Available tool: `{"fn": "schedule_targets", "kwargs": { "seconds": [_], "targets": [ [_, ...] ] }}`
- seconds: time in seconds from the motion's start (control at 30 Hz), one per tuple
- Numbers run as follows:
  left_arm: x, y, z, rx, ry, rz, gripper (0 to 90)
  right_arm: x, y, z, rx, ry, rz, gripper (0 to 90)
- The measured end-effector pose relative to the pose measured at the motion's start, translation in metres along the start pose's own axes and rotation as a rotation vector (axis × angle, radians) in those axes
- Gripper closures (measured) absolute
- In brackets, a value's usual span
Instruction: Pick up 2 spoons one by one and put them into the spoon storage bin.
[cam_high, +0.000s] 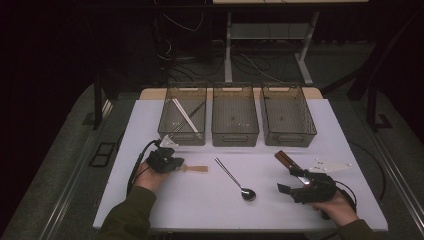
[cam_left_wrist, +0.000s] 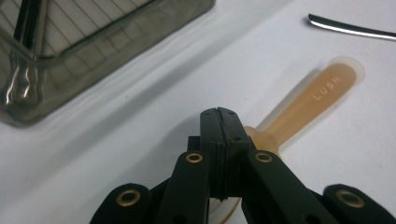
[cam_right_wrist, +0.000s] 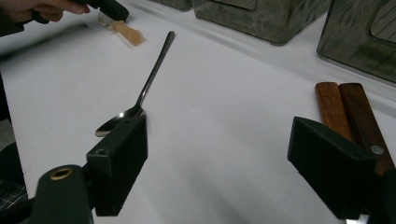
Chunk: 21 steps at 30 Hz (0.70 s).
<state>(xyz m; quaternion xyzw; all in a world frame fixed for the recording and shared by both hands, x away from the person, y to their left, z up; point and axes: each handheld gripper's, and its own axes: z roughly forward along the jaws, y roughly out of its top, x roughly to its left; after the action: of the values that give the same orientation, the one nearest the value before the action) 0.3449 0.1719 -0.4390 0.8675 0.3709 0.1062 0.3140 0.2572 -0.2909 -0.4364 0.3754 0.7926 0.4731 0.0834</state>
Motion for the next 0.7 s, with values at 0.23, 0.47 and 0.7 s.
{"fn": "schedule_targets", "kwargs": {
  "seconds": [0.23,0.47,0.7],
  "targets": [
    [-0.005,-0.008,-0.008,0.019,-0.032,-0.002,89.7,0.0,0.0,0.0,-0.001,0.001,0.002,20.1],
    [-0.009,-0.016,-0.016,0.037,-0.052,0.003,89.7,0.001,0.0,-0.001,-0.004,0.002,-0.001,20.1],
    [-0.018,-0.026,-0.023,0.037,-0.082,-0.013,89.7,0.002,0.001,-0.001,-0.005,0.003,-0.005,20.1]
  ]
}}
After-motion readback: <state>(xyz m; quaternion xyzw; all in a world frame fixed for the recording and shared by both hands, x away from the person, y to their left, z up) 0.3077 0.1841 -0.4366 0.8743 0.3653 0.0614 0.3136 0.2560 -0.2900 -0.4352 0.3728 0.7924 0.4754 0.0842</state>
